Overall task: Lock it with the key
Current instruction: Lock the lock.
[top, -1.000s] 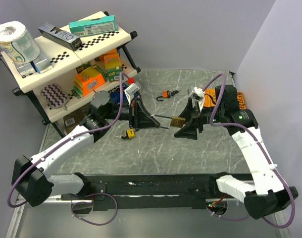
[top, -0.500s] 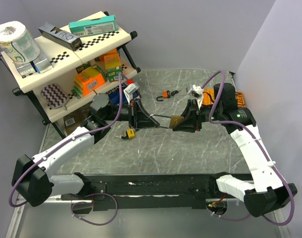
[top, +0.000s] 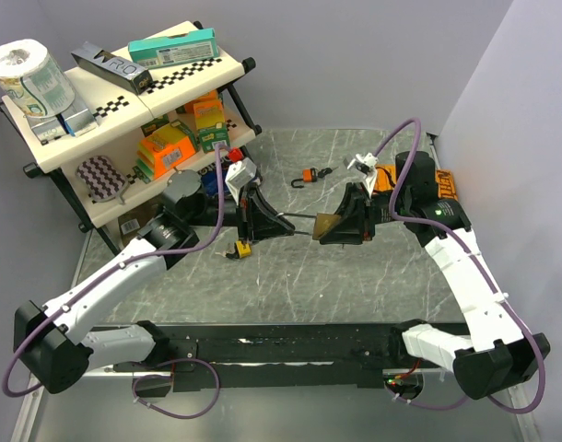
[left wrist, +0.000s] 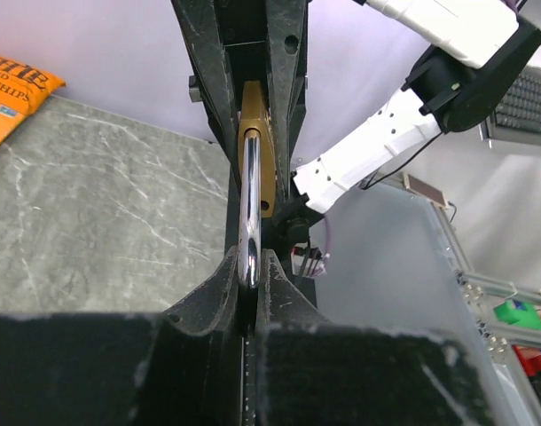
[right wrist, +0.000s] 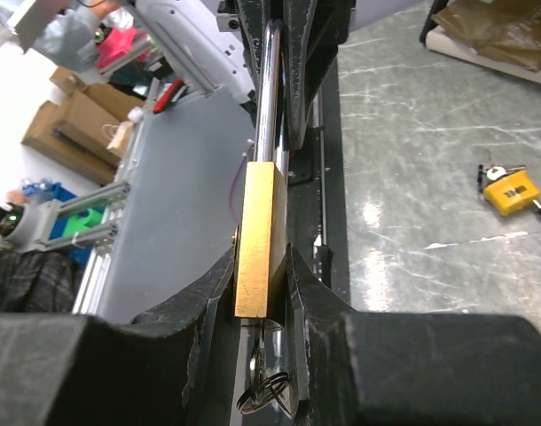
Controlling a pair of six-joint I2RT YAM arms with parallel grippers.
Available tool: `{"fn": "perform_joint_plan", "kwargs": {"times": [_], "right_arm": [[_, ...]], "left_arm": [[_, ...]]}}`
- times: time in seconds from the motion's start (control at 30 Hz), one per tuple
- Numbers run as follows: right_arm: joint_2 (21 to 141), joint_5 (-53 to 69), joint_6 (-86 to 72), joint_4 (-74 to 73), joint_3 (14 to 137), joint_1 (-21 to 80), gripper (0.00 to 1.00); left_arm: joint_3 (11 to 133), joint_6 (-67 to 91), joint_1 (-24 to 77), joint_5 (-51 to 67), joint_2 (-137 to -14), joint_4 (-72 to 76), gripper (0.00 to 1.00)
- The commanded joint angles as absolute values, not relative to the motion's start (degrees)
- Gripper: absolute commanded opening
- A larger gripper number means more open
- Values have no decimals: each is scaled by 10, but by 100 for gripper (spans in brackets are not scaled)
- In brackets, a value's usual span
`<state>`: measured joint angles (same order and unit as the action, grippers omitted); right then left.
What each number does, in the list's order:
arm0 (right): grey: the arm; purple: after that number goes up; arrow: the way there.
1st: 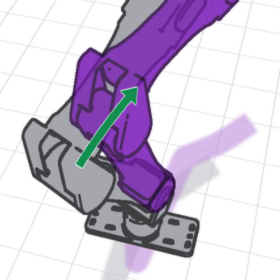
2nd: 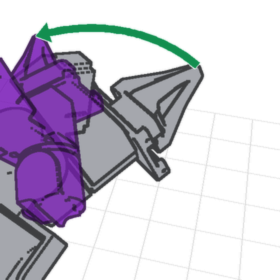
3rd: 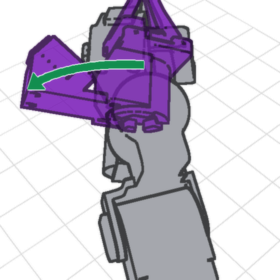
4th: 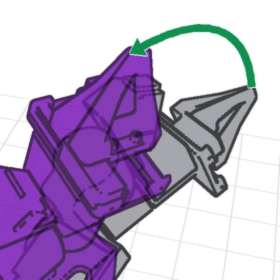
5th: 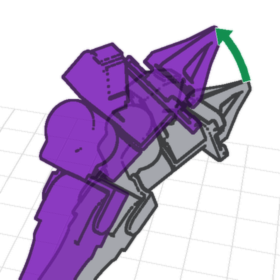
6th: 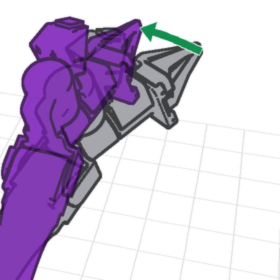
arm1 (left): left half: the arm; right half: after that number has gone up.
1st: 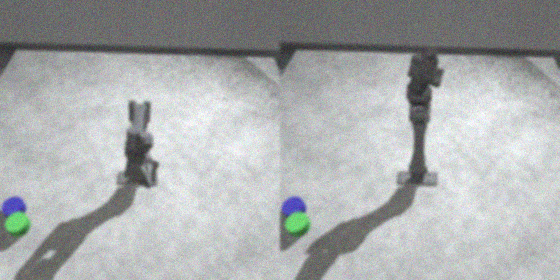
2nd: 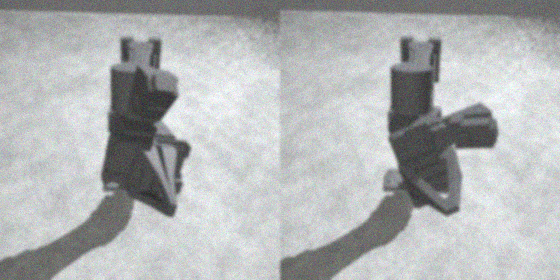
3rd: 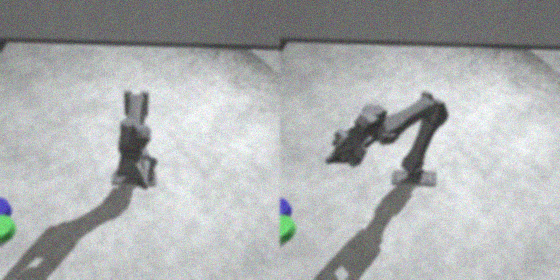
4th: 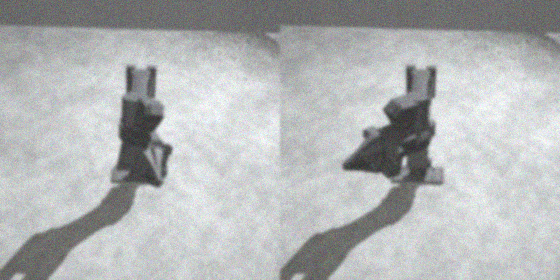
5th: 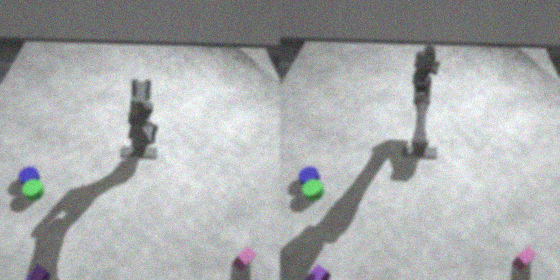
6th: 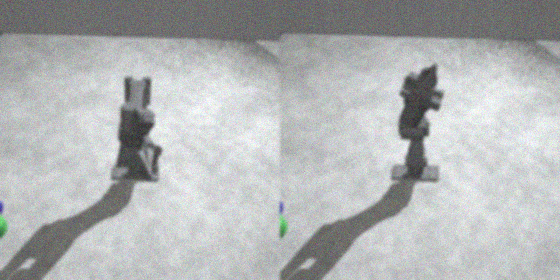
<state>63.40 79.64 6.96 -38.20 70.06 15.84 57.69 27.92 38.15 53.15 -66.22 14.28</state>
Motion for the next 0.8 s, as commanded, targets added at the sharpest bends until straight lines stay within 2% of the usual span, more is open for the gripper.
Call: {"fn": "perform_joint_plan", "kwargs": {"times": [0.0,0.43,0.77], "right_arm": [[632,867,47,-335,713,178,0],[652,792,84,-353,740,214,0],[669,794,69,-335,758,229,0]], "left_arm": [[602,234,398,497,-667,126,1],[581,372,458,484,-701,216,1],[560,379,501,460,-723,243,1]]}}
